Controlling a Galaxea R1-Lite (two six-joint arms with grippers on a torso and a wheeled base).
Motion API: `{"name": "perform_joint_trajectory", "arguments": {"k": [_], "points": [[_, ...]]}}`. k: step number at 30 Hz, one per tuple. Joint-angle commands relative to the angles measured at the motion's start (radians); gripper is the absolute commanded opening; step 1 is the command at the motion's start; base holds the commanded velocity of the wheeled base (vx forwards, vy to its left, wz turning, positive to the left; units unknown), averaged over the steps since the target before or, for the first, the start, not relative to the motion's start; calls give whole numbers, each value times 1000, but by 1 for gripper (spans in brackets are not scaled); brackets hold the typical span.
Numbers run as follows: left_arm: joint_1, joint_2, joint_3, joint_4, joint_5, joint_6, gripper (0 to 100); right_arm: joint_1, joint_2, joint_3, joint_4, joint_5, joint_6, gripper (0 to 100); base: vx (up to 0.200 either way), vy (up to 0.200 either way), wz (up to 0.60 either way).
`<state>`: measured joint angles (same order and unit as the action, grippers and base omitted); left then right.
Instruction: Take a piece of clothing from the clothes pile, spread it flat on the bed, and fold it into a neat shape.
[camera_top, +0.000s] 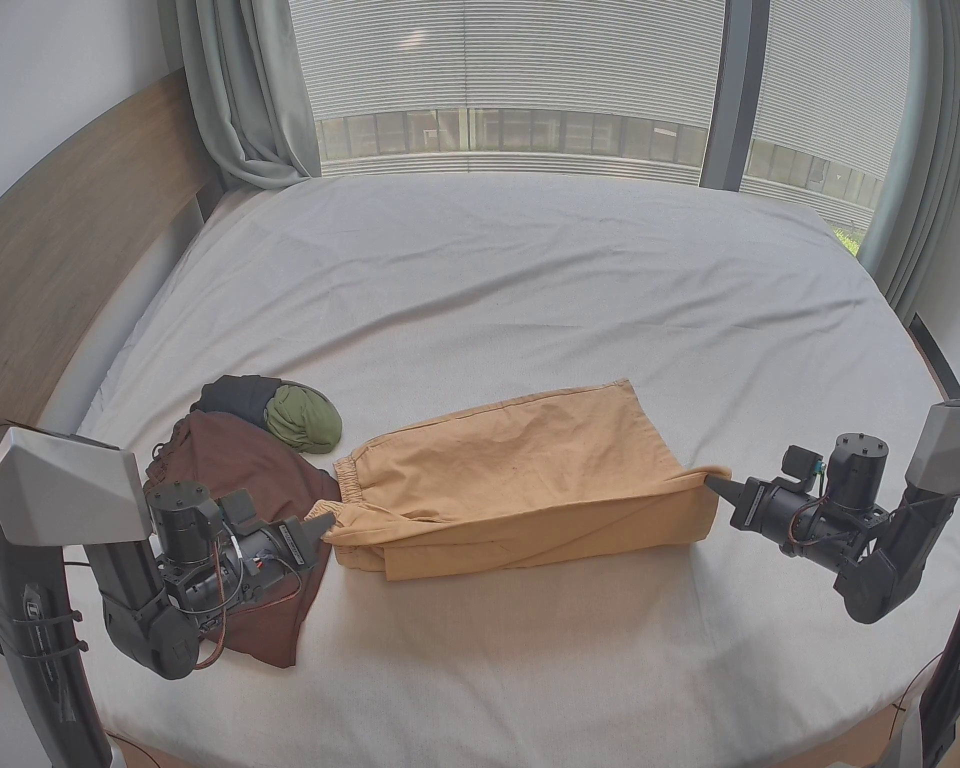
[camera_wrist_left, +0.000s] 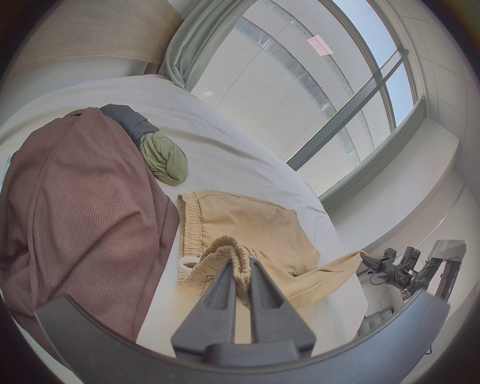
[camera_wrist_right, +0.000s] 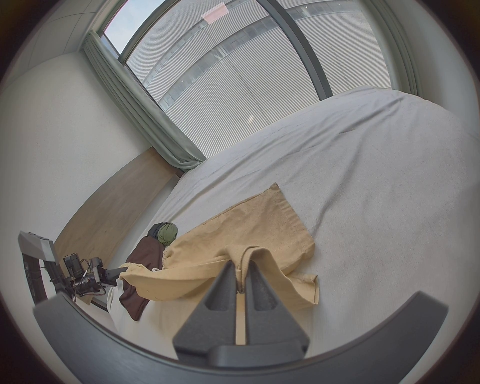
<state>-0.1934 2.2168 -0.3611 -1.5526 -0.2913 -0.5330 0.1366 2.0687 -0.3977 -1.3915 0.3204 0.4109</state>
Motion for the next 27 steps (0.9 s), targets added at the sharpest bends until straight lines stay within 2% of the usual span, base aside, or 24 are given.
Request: {"name": "perform_joint_trajectory", "arguments": {"k": [1, 5, 22, 27], "points": [[0, 1, -10, -1, 3, -7, 0, -5, -41, -55, 39, 0, 0, 0, 0, 0, 0], [0, 6, -24, -1, 27, -21, 0, -3, -68, -96, 108, 2, 0, 0, 0, 0, 0], [2, 21, -55, -1, 30, -44, 0, -5, -68, -257, 264, 2, 2, 0, 0, 0, 0], [2, 38, -73, -1, 66, -45, 0, -6, -70, -305, 313, 2, 2, 0, 0, 0, 0]]}}
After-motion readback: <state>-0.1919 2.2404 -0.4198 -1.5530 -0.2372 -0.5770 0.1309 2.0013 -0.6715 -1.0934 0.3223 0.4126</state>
